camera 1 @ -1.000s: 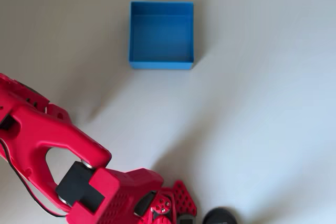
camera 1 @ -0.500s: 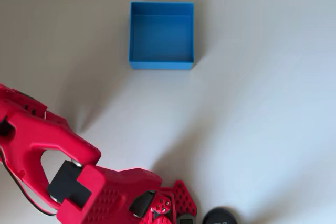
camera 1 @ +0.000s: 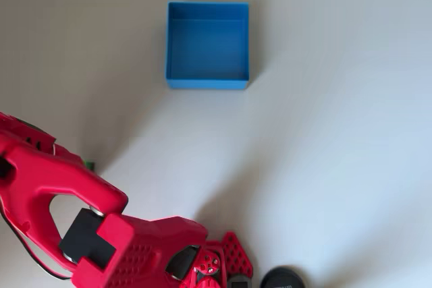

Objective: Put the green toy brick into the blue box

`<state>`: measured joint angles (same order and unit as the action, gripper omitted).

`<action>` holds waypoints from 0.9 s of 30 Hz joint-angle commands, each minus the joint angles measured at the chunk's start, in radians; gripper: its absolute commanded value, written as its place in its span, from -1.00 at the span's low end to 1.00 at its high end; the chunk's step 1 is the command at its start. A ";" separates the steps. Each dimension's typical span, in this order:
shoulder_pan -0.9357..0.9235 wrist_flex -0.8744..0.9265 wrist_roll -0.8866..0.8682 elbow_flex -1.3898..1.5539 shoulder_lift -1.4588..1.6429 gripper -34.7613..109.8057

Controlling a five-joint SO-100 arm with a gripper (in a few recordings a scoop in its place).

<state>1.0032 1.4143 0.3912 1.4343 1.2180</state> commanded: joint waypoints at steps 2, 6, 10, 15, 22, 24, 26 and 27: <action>0.018 0.017 -0.008 -0.094 0.043 -0.52; 0.014 0.018 -0.026 -0.156 0.048 -0.52; -0.003 0.032 -0.060 -0.232 0.080 -0.52; -0.038 0.031 -0.072 -0.235 0.189 -0.52; -0.175 -0.020 -0.094 -0.229 0.322 -0.52; -0.233 -0.051 -0.095 -0.219 0.347 -0.52; -0.295 -0.087 -0.100 -0.209 0.359 -0.52; -0.327 -0.103 -0.101 -0.204 0.364 -0.52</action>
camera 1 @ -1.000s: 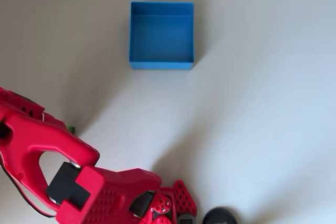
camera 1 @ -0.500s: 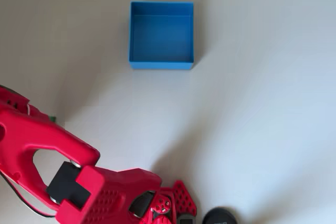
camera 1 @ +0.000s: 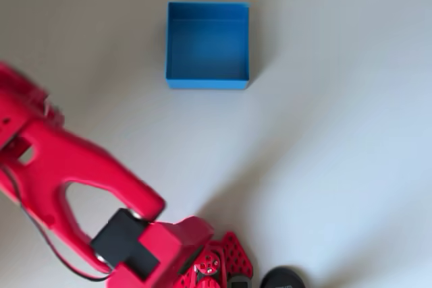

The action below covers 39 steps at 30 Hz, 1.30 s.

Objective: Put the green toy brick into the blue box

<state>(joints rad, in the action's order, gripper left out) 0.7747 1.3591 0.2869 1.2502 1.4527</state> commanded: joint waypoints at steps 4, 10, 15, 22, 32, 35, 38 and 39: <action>-0.225 -0.086 0.002 -0.014 0.137 -0.52; -0.407 -0.091 -0.018 -0.006 0.129 -0.52; -0.537 -0.091 -0.048 0.003 0.127 -0.52; -0.666 -0.089 -0.075 -0.032 0.126 -0.52; -0.758 -0.084 -0.083 -0.051 0.120 -0.52; -0.761 -0.075 -0.083 -0.043 0.118 -0.52; -0.762 -0.054 -0.092 -0.052 0.077 -0.52; -0.765 -0.038 -0.100 -0.072 0.051 -0.52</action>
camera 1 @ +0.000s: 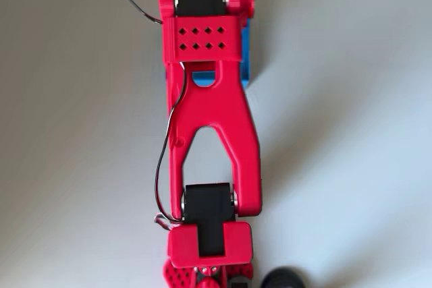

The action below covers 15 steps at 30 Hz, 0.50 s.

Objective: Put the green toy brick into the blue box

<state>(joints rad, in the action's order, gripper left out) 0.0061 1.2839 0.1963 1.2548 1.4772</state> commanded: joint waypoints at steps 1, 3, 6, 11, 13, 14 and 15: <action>0.000 0.055 -0.018 -0.098 0.000 -0.52; -0.008 0.077 -0.026 -0.138 -0.054 -0.52; -0.015 0.077 -0.026 -0.158 -0.124 -0.52; -0.017 0.077 -0.021 -0.144 -0.183 -0.52; -0.017 0.075 -0.026 -0.135 -0.193 -0.52; -0.017 0.075 -0.028 -0.130 -0.195 -0.52; -0.015 0.075 -0.029 -0.126 -0.195 -0.52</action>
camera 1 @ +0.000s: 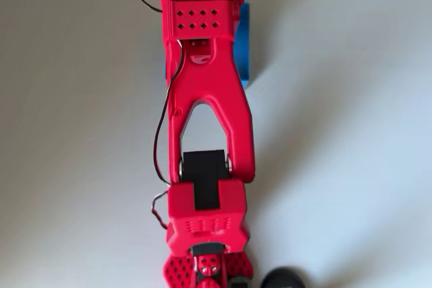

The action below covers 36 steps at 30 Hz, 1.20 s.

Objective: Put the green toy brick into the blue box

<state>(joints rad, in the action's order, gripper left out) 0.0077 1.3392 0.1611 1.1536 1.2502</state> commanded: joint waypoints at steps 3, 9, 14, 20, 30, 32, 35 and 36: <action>-0.014 0.020 0.008 -0.005 0.032 -0.52; -0.012 0.020 0.009 0.015 0.032 -0.23; -0.014 0.020 0.011 0.006 0.032 -0.18; -0.015 0.020 0.006 -0.002 0.043 -0.28; 0.018 0.018 -0.046 0.015 0.094 -0.52; 0.054 0.014 -0.064 0.028 0.163 -0.52; 0.095 0.000 -0.087 0.075 0.278 -0.52; 0.107 -0.011 -0.097 0.095 0.318 -0.52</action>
<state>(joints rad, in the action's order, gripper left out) 0.0568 1.3392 0.0966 1.1965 1.3177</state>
